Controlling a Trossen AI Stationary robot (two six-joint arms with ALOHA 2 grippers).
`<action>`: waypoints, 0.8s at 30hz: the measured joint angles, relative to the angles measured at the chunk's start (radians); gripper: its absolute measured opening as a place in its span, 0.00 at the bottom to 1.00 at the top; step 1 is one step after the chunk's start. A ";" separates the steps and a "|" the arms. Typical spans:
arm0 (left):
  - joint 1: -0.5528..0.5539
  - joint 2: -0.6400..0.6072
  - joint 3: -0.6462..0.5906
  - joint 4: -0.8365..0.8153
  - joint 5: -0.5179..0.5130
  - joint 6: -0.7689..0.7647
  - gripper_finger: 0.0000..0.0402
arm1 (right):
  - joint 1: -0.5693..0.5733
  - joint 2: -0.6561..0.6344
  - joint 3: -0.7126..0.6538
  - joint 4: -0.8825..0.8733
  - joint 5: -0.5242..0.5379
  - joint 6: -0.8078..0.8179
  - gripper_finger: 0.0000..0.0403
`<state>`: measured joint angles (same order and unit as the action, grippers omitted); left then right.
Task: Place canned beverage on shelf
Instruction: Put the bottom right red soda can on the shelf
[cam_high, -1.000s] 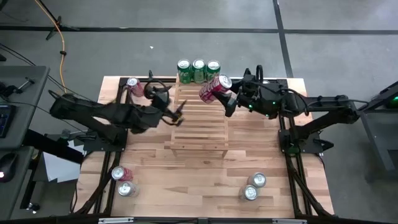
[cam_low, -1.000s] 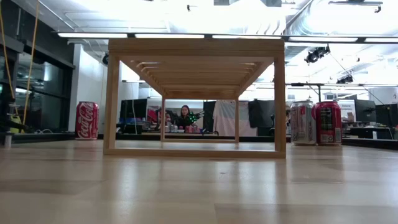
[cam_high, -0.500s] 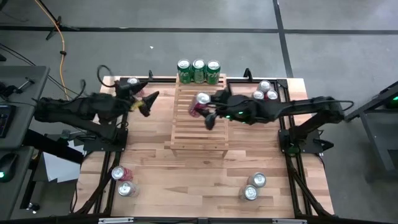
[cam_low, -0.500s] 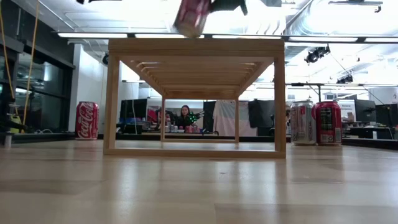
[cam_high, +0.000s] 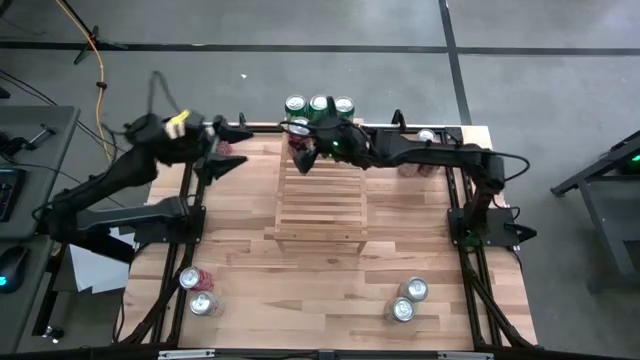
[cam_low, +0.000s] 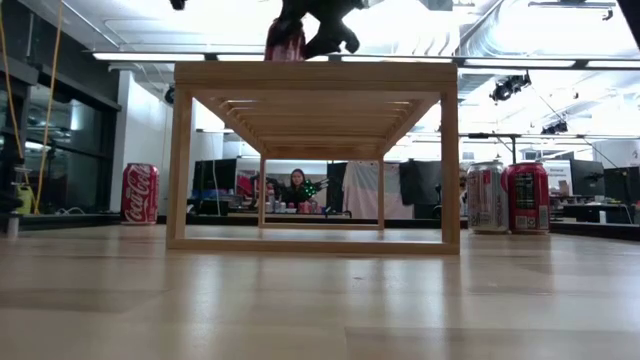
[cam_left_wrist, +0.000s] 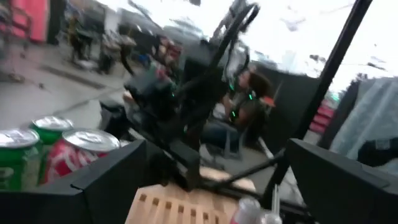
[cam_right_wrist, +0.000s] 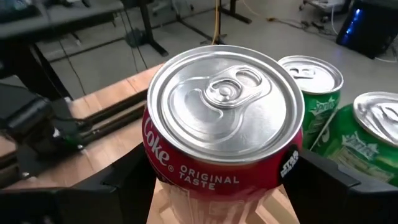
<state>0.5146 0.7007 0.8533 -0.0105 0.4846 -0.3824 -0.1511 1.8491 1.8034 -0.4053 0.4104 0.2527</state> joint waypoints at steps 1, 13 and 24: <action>0.025 0.020 -0.001 0.014 0.034 -0.003 0.95 | -0.002 0.015 0.028 -0.022 -0.001 0.000 0.69; 0.163 0.059 0.000 0.165 0.064 0.008 0.95 | -0.044 0.071 0.020 -0.019 0.070 0.027 0.69; 0.167 0.055 0.000 0.166 0.052 -0.017 0.95 | -0.069 0.081 -0.025 0.079 0.041 0.035 0.69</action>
<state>0.6815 0.7559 0.8536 0.1558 0.5370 -0.3996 -0.2199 1.9305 1.7786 -0.3268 0.4516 0.2878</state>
